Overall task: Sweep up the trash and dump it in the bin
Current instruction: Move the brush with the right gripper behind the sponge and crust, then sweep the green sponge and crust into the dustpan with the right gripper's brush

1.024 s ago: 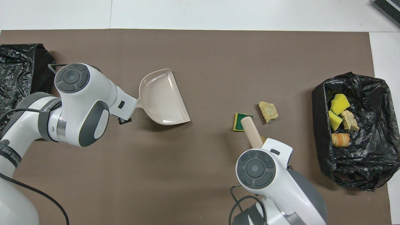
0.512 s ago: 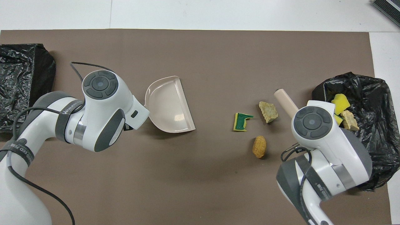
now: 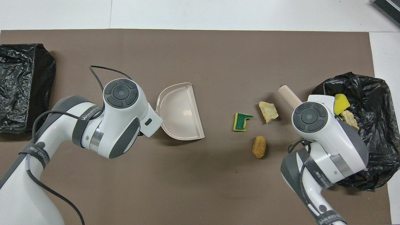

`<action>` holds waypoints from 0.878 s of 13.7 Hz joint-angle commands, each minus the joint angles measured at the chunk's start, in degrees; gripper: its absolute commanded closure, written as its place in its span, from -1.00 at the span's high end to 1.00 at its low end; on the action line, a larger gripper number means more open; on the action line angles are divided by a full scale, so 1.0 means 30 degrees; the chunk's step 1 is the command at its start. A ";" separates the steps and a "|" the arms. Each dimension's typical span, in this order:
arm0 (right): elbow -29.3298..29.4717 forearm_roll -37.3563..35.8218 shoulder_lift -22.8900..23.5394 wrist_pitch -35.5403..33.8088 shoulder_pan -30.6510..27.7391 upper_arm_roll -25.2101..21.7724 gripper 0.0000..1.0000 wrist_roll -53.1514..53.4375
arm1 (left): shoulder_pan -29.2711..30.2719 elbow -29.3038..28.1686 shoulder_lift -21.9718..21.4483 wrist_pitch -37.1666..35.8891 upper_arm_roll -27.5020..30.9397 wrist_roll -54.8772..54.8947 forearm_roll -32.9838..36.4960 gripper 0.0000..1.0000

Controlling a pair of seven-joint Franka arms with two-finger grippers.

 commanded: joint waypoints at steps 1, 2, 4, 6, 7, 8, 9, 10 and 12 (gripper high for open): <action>0.0189 0.1085 0.0774 0.0262 -0.0118 0.0313 -1.00 0.0973 | -0.0577 -0.0956 -0.0731 0.0042 0.0229 0.0000 0.0403 -1.00; -0.0045 0.2023 0.0776 0.0349 -0.0029 0.0342 -1.00 0.1211 | -0.0578 -0.0988 -0.0733 0.0042 0.0200 -0.0029 0.0432 -1.00; -0.0862 0.4219 0.0601 0.0379 0.0059 0.0313 -1.00 0.1243 | -0.0870 -0.1163 -0.0821 0.0246 0.0229 -0.0030 0.0403 -1.00; -0.1218 0.6414 0.0745 0.0613 0.0468 0.0342 -1.00 0.1594 | -0.0871 -0.1193 -0.0821 0.0335 0.0229 -0.0030 0.0403 -1.00; -0.1219 0.7413 0.0892 0.0701 0.0673 0.0342 -1.00 0.1624 | -0.0871 -0.1222 -0.0821 0.0335 0.0229 -0.0030 0.0432 -1.00; -0.1219 0.8032 0.1067 0.0875 0.1400 0.0342 -1.00 0.1769 | -0.0900 -0.1251 -0.0850 0.0306 0.0229 -0.0030 0.0432 -1.00; -0.1219 0.8734 0.1214 0.0964 0.2045 0.0342 -1.00 0.2322 | -0.0871 -0.1310 -0.0879 0.0306 0.0229 -0.0030 0.0432 -1.00; -0.1190 0.9525 0.1274 0.1371 0.2516 0.0342 -1.00 0.2704 | -0.0871 -0.1310 -0.0880 0.0306 0.0229 -0.0030 0.0432 -1.00; -0.0985 1.1925 0.1449 0.1726 0.3482 0.0342 -1.00 0.3117 | -0.0813 -0.1455 -0.0967 0.0335 0.0200 -0.0030 0.0403 -1.00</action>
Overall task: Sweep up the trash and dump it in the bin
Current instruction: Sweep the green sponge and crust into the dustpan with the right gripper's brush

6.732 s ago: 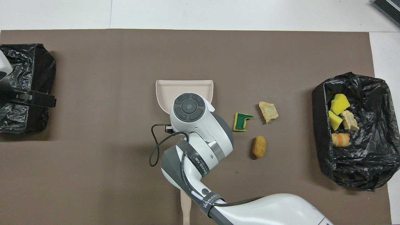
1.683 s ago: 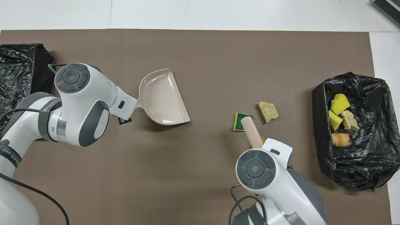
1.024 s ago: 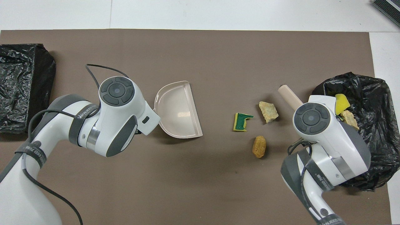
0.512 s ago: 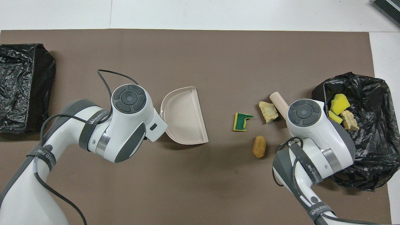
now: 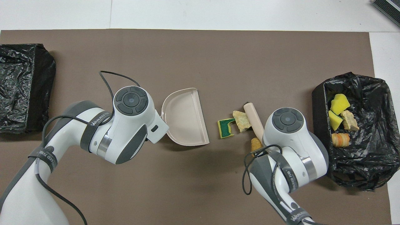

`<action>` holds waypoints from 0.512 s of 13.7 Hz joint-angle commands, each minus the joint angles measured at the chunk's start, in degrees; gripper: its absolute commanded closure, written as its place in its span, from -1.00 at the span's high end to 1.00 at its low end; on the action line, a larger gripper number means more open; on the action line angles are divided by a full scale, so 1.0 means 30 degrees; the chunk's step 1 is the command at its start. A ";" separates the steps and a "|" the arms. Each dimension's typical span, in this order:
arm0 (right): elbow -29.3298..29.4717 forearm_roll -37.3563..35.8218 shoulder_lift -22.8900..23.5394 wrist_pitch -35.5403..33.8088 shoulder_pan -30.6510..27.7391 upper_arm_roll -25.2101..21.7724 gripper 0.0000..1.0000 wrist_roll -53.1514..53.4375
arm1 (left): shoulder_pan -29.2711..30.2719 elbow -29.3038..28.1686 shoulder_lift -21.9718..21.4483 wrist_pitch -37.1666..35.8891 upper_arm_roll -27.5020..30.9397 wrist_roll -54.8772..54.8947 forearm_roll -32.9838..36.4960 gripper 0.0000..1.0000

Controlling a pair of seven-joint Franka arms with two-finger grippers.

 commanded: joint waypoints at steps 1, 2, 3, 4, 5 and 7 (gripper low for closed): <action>0.0101 0.2396 0.0564 0.0788 0.0967 0.0092 -1.00 0.0640 | -0.0191 -0.1016 -0.0804 0.0339 0.0185 -0.0001 0.0374 -1.00; 0.0102 0.3244 0.0594 0.1255 0.1492 0.0121 -1.00 0.0933 | -0.0161 -0.1046 -0.0833 0.0339 0.0184 0.0000 0.0374 -1.00; 0.0334 0.4528 0.0623 0.1376 0.1961 0.0092 -1.00 0.1023 | -0.0132 -0.1046 -0.0834 0.0310 0.0184 0.0000 0.0374 -1.00; 0.0539 0.5788 0.0740 0.1522 0.2227 0.0092 -1.00 0.1024 | -0.0132 -0.1133 -0.0921 0.0310 0.0184 0.0000 0.0374 -1.00; 0.0802 0.6845 0.0886 0.1756 0.2259 0.0121 -1.00 0.1053 | -0.0132 -0.1279 -0.0950 0.0339 0.0184 0.0000 0.0374 -1.00; 0.2057 0.8868 0.1470 0.1904 0.3016 0.0121 -1.00 0.1663 | -0.0132 -0.1310 -0.1009 0.0368 0.0184 0.0029 0.0374 -1.00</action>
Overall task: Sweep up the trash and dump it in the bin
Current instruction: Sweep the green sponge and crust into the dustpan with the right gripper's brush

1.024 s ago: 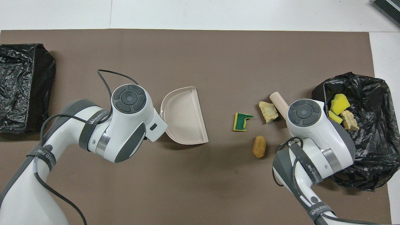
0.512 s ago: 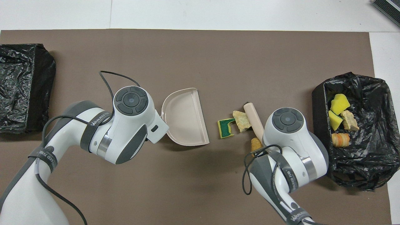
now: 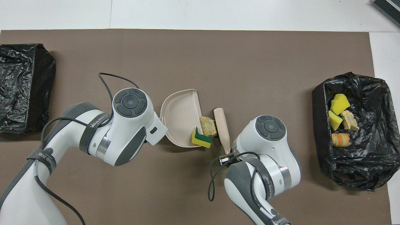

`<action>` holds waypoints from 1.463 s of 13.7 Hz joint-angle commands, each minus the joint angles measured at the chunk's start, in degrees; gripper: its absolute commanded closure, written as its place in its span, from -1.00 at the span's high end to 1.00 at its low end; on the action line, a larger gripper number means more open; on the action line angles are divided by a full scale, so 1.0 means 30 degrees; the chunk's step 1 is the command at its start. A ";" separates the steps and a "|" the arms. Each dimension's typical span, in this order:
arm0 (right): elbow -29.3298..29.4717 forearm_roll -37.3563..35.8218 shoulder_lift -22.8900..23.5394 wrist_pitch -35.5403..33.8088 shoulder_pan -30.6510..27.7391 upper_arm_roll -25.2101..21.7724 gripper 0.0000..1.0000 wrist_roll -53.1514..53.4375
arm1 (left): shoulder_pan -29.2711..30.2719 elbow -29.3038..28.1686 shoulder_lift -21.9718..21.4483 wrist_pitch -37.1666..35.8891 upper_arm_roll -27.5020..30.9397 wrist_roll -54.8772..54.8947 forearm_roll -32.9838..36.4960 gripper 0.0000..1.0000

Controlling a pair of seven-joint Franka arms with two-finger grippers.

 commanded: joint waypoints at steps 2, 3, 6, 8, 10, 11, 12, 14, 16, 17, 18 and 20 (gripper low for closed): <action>0.3482 0.1792 0.1754 -0.0203 0.0908 0.0067 -1.00 0.2118 | -0.0103 -0.0813 -0.0727 0.0393 0.0157 0.0116 0.0372 -1.00; 0.4130 0.1792 0.1845 -0.0380 0.0881 0.0067 -1.00 0.2415 | -0.0074 -0.0813 -0.0727 0.0422 0.0157 0.0262 0.0372 -1.00; 0.6090 0.1473 0.1145 -0.3735 0.0384 -0.0108 -1.00 0.2738 | 0.0306 -0.0754 -0.0639 0.0656 0.0157 0.0584 0.0343 -1.00; 0.6685 -0.0769 0.0182 -0.6726 -0.0025 -0.0343 -1.00 0.3004 | 0.0307 -0.0725 -0.0639 0.0685 0.0157 0.1168 0.0343 -1.00; 0.5871 -0.3734 -0.0903 -0.8663 -0.0233 -0.0255 -1.00 0.3876 | 0.0336 -0.0754 -0.0784 0.0424 0.0157 0.2802 0.0343 -1.00; 0.4676 -0.4557 -0.1633 -0.8904 -0.0262 -0.0255 -1.00 0.4434 | 0.0336 -0.0783 -0.1017 0.0277 0.0186 0.3363 0.0343 -1.00; 0.3011 -0.5000 -0.2627 -0.8791 -0.0407 -0.0284 -1.00 0.4556 | 0.0307 -0.1044 -0.1252 0.0217 0.0186 0.3659 0.0343 -1.00; -0.0445 -0.5034 -0.4647 -0.8179 -0.1807 -0.0226 -1.00 0.4703 | 0.0074 -0.2067 -0.1866 0.0304 0.0215 0.3691 0.0488 -1.00; -0.2884 -0.4802 -0.6292 -0.7823 -0.2225 -0.0167 -1.00 0.4994 | -0.0539 -0.3326 -0.2627 0.0596 0.0186 0.3604 0.1220 -1.00; -0.3620 -0.4742 -0.6502 -0.7736 -0.2022 -0.0138 -1.00 0.5692 | -0.0688 -0.3680 -0.2834 0.0627 0.0186 0.3487 0.1222 -1.00; -0.4497 -0.4654 -0.6562 -0.7097 -0.1875 -0.0109 -1.00 0.6134 | -0.1008 -0.4061 -0.3155 0.0656 0.0186 0.3399 0.1222 -1.00; -0.5498 -0.3750 -0.6593 -0.5807 -0.1523 -0.0079 -1.00 0.6314 | -0.1420 -0.4852 -0.3566 0.0976 0.0157 0.3224 0.1222 -1.00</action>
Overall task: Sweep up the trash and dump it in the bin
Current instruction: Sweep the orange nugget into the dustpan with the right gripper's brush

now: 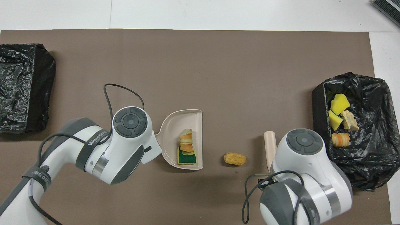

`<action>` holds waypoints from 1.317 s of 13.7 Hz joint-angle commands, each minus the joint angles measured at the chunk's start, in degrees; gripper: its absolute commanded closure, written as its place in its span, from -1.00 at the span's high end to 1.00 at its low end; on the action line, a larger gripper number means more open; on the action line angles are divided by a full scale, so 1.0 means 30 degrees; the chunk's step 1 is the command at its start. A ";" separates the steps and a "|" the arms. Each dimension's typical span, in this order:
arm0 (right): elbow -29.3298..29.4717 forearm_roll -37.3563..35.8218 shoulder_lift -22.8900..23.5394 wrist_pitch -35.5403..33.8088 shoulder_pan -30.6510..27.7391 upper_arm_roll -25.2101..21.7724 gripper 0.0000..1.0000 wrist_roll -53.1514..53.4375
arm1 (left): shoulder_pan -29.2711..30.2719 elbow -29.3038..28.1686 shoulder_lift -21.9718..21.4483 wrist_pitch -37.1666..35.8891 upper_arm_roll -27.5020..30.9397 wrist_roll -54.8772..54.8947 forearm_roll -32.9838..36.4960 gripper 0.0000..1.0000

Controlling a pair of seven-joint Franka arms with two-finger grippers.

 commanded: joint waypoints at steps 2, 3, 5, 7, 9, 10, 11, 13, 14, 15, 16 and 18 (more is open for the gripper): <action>-0.2317 0.2344 -0.0473 0.3045 0.0923 0.0190 -1.00 0.0916 | -0.0801 -0.1883 -0.1183 0.1029 0.0183 -0.0332 0.0430 -1.00; -0.2378 0.3195 -0.0007 0.3692 0.1246 0.0219 -1.00 0.0946 | -0.0802 -0.2029 -0.1183 0.1292 0.0183 -0.0449 0.0430 -1.00; -0.2379 0.4604 0.1133 0.5533 0.2560 0.0219 -1.00 0.0888 | -0.0744 -0.2060 -0.1183 0.1469 0.0183 -0.0596 0.0430 -1.00; -0.2234 0.6620 0.2395 0.8518 0.4172 0.0219 -1.00 0.0656 | -0.0685 -0.2060 -0.1183 0.1674 0.0183 -0.0625 0.0430 -1.00; -0.0807 0.8209 0.3215 0.9761 0.5548 0.0219 -1.00 0.0332 | -0.0656 -0.2060 -0.1183 0.1763 0.0183 -0.0625 0.0430 -1.00; -0.0043 0.8301 0.3568 0.9850 0.6078 0.0219 -1.00 0.0302 | -0.0627 -0.2060 -0.1154 0.1763 0.0183 -0.0596 0.0430 -1.00; 0.0516 0.8534 0.3861 1.0054 0.6229 0.0248 -1.00 0.0244 | -0.0569 -0.2060 -0.1183 0.1589 0.0183 -0.0596 0.0430 -1.00; 0.1426 0.9731 0.4273 1.0291 0.6288 0.0511 -1.00 0.0272 | -0.0451 -0.2089 -0.1183 0.1558 0.0212 -0.0567 0.0430 -1.00; 0.1923 0.9940 0.4449 1.0291 0.6405 0.0657 -1.00 0.0533 | -0.0103 -0.2089 -0.1154 0.1587 0.0184 -0.0567 0.0430 -1.00; 0.2160 0.9942 0.4537 1.0291 0.6696 0.0659 -1.00 0.0565 | -0.0070 -0.2060 -0.1124 0.1616 0.0183 -0.0538 0.0430 -1.00; 0.2249 0.9826 0.4422 1.0030 0.6699 0.0630 -1.00 0.0420 | -0.0041 -0.2089 -0.1124 0.1646 0.0183 -0.0451 0.0430 -1.00; 0.2366 0.8865 0.4100 0.9096 0.6611 0.0513 -1.00 0.0214 | 0.0017 -0.2089 -0.1095 0.1762 0.0183 -0.0450 0.0430 -1.00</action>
